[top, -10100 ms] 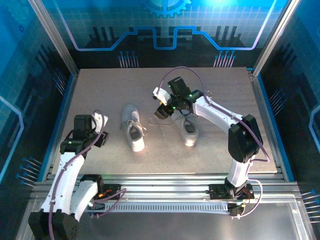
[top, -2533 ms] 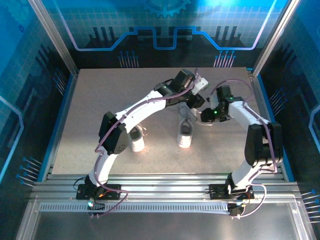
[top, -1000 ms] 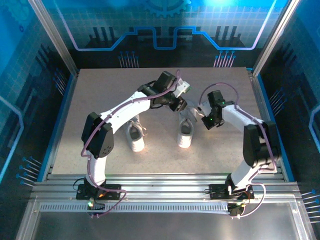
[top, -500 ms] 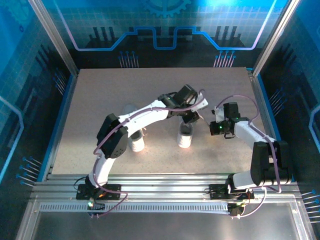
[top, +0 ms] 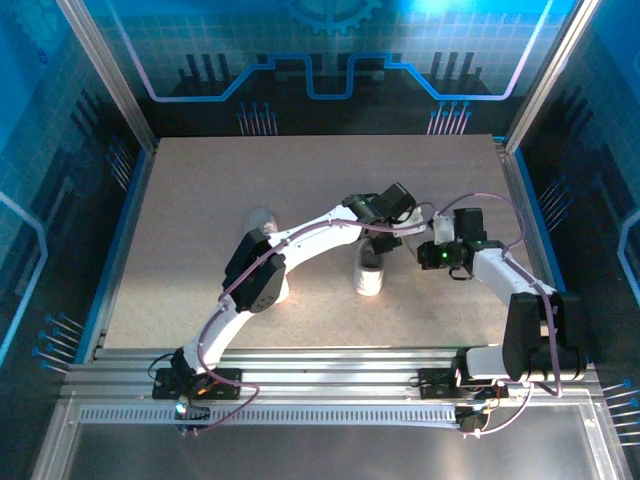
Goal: Tie the shoes
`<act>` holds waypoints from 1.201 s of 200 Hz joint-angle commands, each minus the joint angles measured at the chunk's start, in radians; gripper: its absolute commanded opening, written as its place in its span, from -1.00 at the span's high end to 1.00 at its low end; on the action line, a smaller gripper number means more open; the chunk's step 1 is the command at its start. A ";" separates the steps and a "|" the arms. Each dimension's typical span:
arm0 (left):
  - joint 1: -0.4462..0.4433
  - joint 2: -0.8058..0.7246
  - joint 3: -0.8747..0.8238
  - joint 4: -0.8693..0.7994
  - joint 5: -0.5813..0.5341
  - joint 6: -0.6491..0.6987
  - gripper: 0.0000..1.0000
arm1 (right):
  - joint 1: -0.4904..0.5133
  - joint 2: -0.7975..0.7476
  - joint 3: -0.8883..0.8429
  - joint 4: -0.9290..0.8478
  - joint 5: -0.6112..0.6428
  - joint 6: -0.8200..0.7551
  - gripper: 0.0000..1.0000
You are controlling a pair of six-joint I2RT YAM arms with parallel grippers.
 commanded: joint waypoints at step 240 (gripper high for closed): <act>0.178 -0.473 -0.639 0.727 0.404 -0.747 1.00 | 0.177 0.214 0.252 -0.003 -0.339 -0.158 1.00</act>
